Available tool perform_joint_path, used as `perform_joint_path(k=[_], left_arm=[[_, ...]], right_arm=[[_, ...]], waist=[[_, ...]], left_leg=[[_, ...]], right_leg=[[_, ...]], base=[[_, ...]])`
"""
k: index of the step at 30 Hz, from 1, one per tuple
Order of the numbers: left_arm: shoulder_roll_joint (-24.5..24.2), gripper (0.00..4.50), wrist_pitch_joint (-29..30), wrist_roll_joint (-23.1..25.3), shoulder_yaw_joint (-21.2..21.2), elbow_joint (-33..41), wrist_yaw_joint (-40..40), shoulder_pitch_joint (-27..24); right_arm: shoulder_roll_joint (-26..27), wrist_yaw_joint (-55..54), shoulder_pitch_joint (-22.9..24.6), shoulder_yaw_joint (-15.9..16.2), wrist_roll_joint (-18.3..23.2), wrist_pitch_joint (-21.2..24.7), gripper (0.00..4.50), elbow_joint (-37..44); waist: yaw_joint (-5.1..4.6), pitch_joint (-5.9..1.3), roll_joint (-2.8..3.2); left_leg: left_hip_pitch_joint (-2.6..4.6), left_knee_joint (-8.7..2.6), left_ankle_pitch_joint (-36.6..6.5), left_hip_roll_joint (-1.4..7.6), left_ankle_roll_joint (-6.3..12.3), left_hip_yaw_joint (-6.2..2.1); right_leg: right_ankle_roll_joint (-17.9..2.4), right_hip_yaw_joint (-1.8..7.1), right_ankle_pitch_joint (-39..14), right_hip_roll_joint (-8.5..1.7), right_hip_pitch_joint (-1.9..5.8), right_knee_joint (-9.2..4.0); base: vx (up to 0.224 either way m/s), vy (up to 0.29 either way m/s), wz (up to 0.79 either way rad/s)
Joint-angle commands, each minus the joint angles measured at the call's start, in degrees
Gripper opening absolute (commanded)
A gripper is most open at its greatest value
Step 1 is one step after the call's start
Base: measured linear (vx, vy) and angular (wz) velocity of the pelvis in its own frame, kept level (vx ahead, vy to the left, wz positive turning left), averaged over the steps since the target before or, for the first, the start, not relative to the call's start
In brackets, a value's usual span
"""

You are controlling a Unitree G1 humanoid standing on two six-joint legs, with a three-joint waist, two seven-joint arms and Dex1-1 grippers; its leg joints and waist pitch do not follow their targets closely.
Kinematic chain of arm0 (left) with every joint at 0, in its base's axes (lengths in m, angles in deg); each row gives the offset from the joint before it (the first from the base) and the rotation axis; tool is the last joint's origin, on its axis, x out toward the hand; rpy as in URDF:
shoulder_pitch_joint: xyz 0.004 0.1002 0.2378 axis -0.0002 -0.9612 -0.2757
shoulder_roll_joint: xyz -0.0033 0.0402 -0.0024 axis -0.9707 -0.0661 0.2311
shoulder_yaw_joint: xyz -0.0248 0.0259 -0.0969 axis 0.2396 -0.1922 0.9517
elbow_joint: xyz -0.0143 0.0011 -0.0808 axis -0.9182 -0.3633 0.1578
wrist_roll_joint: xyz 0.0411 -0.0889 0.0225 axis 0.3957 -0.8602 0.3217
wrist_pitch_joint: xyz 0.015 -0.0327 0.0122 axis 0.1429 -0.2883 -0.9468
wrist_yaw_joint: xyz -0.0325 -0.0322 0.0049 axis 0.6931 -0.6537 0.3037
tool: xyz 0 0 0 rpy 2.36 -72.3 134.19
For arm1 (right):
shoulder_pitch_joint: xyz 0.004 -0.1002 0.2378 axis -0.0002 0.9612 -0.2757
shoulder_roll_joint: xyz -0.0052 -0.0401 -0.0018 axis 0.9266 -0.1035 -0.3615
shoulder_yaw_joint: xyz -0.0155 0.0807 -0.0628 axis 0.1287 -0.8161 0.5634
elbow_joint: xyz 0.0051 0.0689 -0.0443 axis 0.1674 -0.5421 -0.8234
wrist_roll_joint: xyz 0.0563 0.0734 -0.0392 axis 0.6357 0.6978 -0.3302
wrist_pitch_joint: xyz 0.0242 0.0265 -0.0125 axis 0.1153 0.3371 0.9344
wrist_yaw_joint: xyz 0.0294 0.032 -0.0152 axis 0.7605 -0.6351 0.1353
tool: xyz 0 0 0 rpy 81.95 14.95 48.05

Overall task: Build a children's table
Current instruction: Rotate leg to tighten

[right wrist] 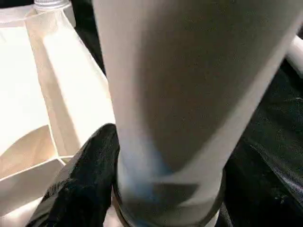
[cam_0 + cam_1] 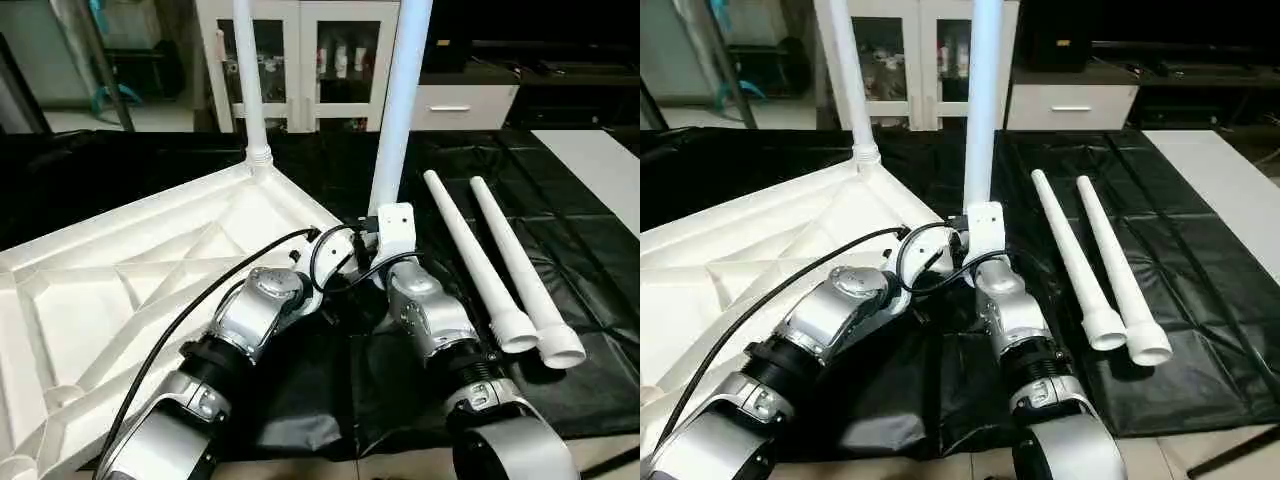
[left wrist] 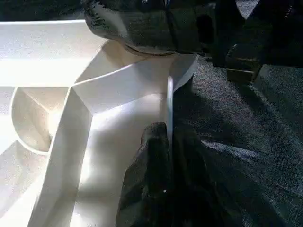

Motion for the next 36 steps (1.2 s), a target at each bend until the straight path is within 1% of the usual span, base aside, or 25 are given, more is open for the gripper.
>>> perform_joint_path(k=[1,2,5,6,7,9,10,11,13,14,15,16,17,19,20,21,22,23,24,27,28,29,32,33,36], left_arm=[[-2.2,0.00,-2.6,2.1,2.5,-0.1,3.9,-0.6],[-2.8,0.00,-3.1,2.2,2.1,0.5,3.2,-1.1],[-4.5,0.00,-3.0,1.7,1.5,3.6,0.4,-2.7],[-5.4,0.00,-3.1,1.4,1.0,5.0,-1.3,-3.5],[-6.6,0.00,-2.5,1.1,0.5,7.0,-3.3,-4.5],[-7.9,0.00,-2.2,0.7,-0.2,9.1,-5.7,-5.4],[-8.6,0.00,-2.1,0.5,-0.5,10.0,-6.8,-5.8],[-9.7,0.00,-1.8,0.3,-1.2,11.6,-8.5,-6.4],[-11.7,0.00,-0.3,-0.5,-2.2,14.7,-11.7,-7.7],[-12.3,0.00,-0.2,-0.7,-2.6,15.5,-12.7,-8.1],[-14.2,0.00,-0.5,-1.6,-3.6,18.0,-15.9,-9.4],[-15.4,0.00,-0.4,-2.1,-4.2,19.6,-17.7,-10.3],[-15.8,0.00,-0.5,-2.2,-4.4,20.2,-18.4,-10.6],[-17.9,0.00,-0.6,-3.2,-5.6,22.8,-22.2,-11.7],[-18.7,0.00,-1.0,-3.4,-6.0,23.6,-23.6,-12.1],[-19.4,0.00,-1.2,-4.1,-6.2,24.5,-25.5,-12.5],[-19.8,0.00,-0.1,-4.9,-6.1,25.2,-26.6,-12.8],[-21.0,0.00,0.2,-5.6,-6.4,26.2,-28.6,-12.9],[-21.4,0.00,0.6,-5.9,-6.5,26.6,-29.4,-12.9],[-22.5,0.00,0.6,-6.6,-6.9,27.8,-31.3,-12.9],[-23.1,0.00,0.9,-7.2,-7.0,28.6,-32.1,-13.0],[-23.2,0.00,0.9,-7.2,-7.0,28.8,-32.2,-13.0],[-23.5,0.00,0.8,-7.2,-7.0,29.1,-32.4,-13.2],[-23.5,0.00,1.0,-7.2,-6.9,29.3,-32.4,-13.3],[-23.4,0.00,1.5,-7.3,-6.9,29.6,-32.6,-13.3]], right_arm=[[1.6,6.3,1.2,2.5,1.5,-1.2,3.30,1.8],[1.4,7.4,1.6,2.5,2.0,-0.9,3.30,2.8],[0.2,10.8,2.9,3.2,2.6,-0.4,3.66,5.7],[-0.5,12.8,3.6,3.6,3.1,0.4,3.78,7.4],[-2.0,15.8,4.6,4.5,3.4,1.2,3.86,9.9],[-3.7,18.8,5.4,4.9,4.1,2.9,3.91,12.6],[-4.6,20.1,5.8,4.9,4.4,3.9,4.10,13.8],[-6.4,22.9,6.3,5.0,5.2,5.2,4.21,15.7],[-10.2,27.8,7.4,5.6,6.0,7.3,4.35,18.8],[-11.3,29.1,7.7,5.9,5.9,7.5,4.35,19.4],[-14.5,33.2,8.5,6.6,5.6,8.0,4.47,21.1],[-16.4,35.9,9.1,7.2,5.8,8.1,4.47,22.3],[-17.1,36.9,9.3,7.4,5.9,8.1,4.47,22.7],[-20.6,43.1,10.7,8.9,7.2,8.7,4.47,25.6],[-22.0,45.5,11.2,9.6,7.5,8.5,4.47,26.7],[-23.7,48.3,11.8,10.4,8.0,9.2,4.47,28.0],[-25.0,50.4,12.2,11.2,8.1,9.7,4.47,28.7],[-27.3,53.1,12.5,12.7,7.5,10.3,4.47,29.2],[-28.1,54.5,12.7,13.3,7.5,10.5,4.47,29.5],[-29.5,57.8,12.9,14.3,8.1,11.2,4.47,30.7],[-30.0,59.5,13.0,15.0,8.3,11.1,4.47,31.2],[-30.1,59.7,13.0,15.1,8.3,11.0,4.47,31.2],[-30.1,60.2,12.9,15.8,7.9,10.8,4.47,31.0],[-30.0,60.3,12.8,16.1,7.8,10.8,4.47,30.7],[-30.0,60.8,12.5,16.7,7.3,10.4,4.47,30.0]], waist=[[-0.63,-2.78,-0.33],[-0.57,-2.88,-0.45],[-0.53,-2.90,-0.59],[-0.76,-2.98,-0.47],[-0.87,-3.27,-0.04],[-0.64,-3.47,-0.17],[-0.32,-3.59,-0.34],[-0.37,-3.55,-0.46],[0.65,-3.35,-0.42],[0.92,-3.53,-0.08],[1.11,-3.64,-0.30],[1.37,-3.93,-0.28],[1.46,-4.04,-0.27],[2.10,-4.34,-0.12],[2.39,-4.49,-0.27],[2.50,-4.41,-0.32],[2.87,-4.21,0.02],[2.93,-4.10,-0.11],[3.38,-4.02,-0.14],[3.45,-3.34,-0.27],[3.41,-3.08,-0.54],[3.41,-3.08,-0.54],[3.19,-2.92,-0.47],[3.23,-2.91,-0.31],[3.14,-3.00,-0.52]], left_leg=[[1.06,-5.25,-29.6,1.77,-0.13,-1.66],[0.70,-5.28,-27.6,1.75,0.50,-1.62],[0.36,-5.32,-25.7,1.75,1.10,-1.37],[-0.29,-5.47,-24.1,1.81,1.11,-1.58],[-0.64,-5.54,-22.1,2.17,1.21,-1.57],[-0.40,-5.27,-20.0,2.24,1.34,-1.27],[-0.29,-5.02,-17.9,2.17,1.85,-0.94],[-0.51,-4.91,-16.9,2.11,2.19,-0.73],[-0.07,-4.69,-16.7,2.30,2.94,-0.38],[0.07,-4.49,-15.1,2.25,2.83,-0.21],[0.11,-4.33,-14.0,2.24,2.77,-0.14],[-0.34,-4.12,-10.6,2.34,3.44,-0.19],[-0.43,-4.03,-8.9,2.34,4.00,-0.10],[-0.35,-3.49,-2.8,2.16,6.45,0.11],[-0.33,-3.20,-0.5,2.12,7.63,0.11],[-0.36,-3.15,0.1,2.09,8.25,0.17],[-0.20,-3.15,-0.5,2.17,8.77,0.22],[-0.25,-3.24,-1.1,2.22,8.76,0.23],[0.07,-3.38,-3.0,2.36,7.99,0.25],[0.21,-3.92,-9.9,2.51,4.62,0.20],[0.41,-4.16,-13.5,2.56,2.64,0.10],[0.41,-4.16,-13.5,2.56,2.64,0.10],[0.58,-4.32,-16.7,2.43,1.06,-0.11],[0.65,-4.34,-17.0,2.43,0.89,-0.17],[0.40,-4.37,-16.8,2.35,0.73,-0.26]], right_leg=[[-4.2,0.91,-32.3,-3.09,0.93,-4.73],[-4.6,1.21,-32.1,-3.29,1.17,-4.52],[-5.4,1.61,-30.6,-3.23,1.13,-4.25],[-5.7,1.69,-29.6,-3.39,1.70,-3.82],[-6.6,1.91,-26.2,-3.31,1.84,-3.41],[-8.2,2.26,-22.8,-3.29,1.59,-3.09],[-9.8,2.49,-19.7,-3.12,1.71,-2.64],[-10.4,2.67,-18.6,-3.05,1.60,-2.37],[-10.7,2.89,-20.3,-3.01,1.32,-2.22],[-11.3,3.08,-18.8,-2.93,0.98,-1.97],[-11.6,3.07,-17.1,-2.78,1.10,-1.81],[-12.9,3.13,-11.9,-2.71,1.69,-0.75],[-13.5,3.14,-9.3,-2.66,1.82,-0.40],[-16.1,3.15,-0.6,-2.47,2.05,0.63],[-16.9,3.14,2.6,-2.40,2.16,1.04],[-17.3,3.21,3.4,-2.42,2.09,1.10],[-17.6,3.19,2.5,-2.40,1.94,1.03],[-17.4,3.16,1.3,-2.39,2.01,0.84],[-17.2,3.10,-1.8,-2.37,1.92,0.61],[-15.2,3.25,-11.5,-2.49,1.64,-0.31],[-13.4,3.32,-17.1,-2.50,1.45,-0.78],[-13.4,3.32,-17.1,-2.50,1.45,-0.78],[-11.0,3.37,-22.6,-2.53,1.13,-1.41],[-10.9,3.37,-22.8,-2.52,1.06,-1.44],[-10.4,3.38,-22.7,-2.52,1.24,-1.44]], base=[[0.000,0.000,0.00],[0.000,0.000,0.00],[0.000,0.000,0.00],[0.000,0.000,0.00],[0.000,0.000,0.00],[0.000,0.000,0.00],[0.000,0.000,0.00],[0.000,0.000,0.00],[0.028,-0.017,0.03],[0.069,-0.037,0.07],[0.069,-0.037,0.07],[0.073,-0.036,0.05],[0.075,-0.029,0.01],[0.075,-0.025,0.01],[0.059,-0.013,0.01],[0.059,-0.013,0.01],[0.000,0.000,0.00],[0.000,0.000,0.00],[0.000,0.000,0.00],[0.000,0.000,0.00],[0.000,0.000,0.00],[0.000,0.000,0.00],[0.000,0.000,0.00],[0.000,0.000,0.00],[0.000,0.000,0.00]])
